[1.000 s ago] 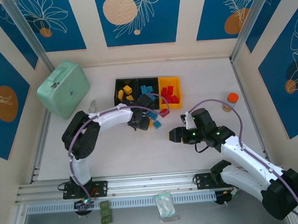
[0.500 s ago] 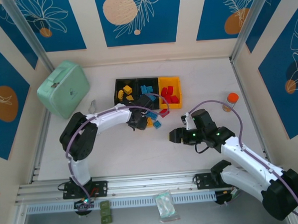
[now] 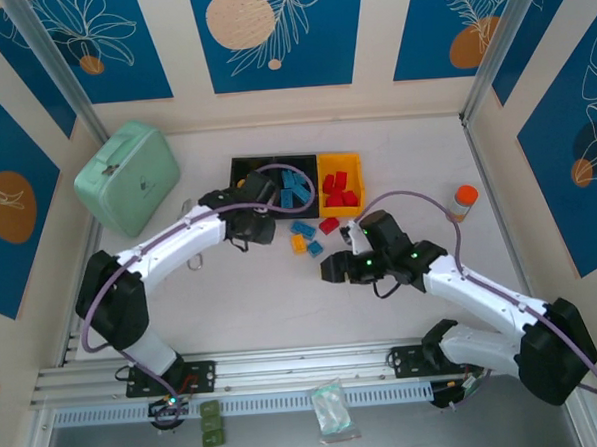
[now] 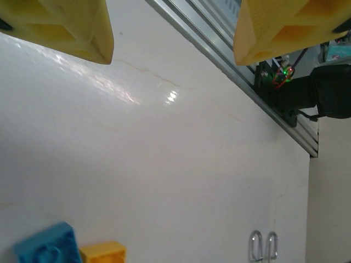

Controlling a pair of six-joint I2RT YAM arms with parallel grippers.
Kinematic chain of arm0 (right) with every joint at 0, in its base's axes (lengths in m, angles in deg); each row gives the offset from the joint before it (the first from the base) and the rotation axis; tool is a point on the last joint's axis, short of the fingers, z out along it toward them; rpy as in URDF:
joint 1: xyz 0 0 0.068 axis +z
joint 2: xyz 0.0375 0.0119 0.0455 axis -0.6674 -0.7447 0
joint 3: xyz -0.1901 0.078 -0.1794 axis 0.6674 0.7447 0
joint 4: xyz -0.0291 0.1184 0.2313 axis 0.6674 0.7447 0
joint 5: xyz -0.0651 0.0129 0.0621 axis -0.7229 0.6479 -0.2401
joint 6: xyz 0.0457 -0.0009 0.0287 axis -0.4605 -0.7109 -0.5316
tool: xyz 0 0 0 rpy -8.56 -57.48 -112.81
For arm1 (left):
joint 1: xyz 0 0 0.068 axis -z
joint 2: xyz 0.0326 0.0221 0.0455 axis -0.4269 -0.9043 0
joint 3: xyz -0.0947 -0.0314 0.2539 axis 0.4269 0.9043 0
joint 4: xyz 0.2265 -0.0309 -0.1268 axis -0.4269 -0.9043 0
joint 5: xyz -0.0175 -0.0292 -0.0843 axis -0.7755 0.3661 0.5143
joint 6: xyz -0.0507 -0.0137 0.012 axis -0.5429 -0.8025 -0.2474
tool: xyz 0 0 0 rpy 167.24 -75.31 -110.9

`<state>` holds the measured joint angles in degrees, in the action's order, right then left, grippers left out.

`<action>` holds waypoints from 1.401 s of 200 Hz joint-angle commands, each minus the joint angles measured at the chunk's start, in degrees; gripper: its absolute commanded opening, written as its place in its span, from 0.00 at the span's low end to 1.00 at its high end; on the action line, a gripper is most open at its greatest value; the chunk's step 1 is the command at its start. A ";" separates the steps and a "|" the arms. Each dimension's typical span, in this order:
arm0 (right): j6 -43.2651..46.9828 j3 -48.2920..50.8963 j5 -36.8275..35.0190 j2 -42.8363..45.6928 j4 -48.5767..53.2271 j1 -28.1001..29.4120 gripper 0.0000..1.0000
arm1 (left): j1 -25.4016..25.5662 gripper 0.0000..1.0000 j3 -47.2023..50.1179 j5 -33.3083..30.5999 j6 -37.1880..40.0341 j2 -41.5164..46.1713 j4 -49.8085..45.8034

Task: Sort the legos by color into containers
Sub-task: Place the lego on the lego.

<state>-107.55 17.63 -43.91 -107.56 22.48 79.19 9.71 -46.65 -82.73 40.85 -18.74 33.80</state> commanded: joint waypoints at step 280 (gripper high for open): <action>0.69 -5.27 -1.21 -7.32 -2.54 1.70 0.59 | -10.77 0.57 -39.38 -0.66 5.95 -31.20 -9.91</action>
<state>-107.55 14.20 -44.59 -115.15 18.54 81.18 -0.80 -86.03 -84.24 46.75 -53.93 25.60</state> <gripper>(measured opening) 0.594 0.569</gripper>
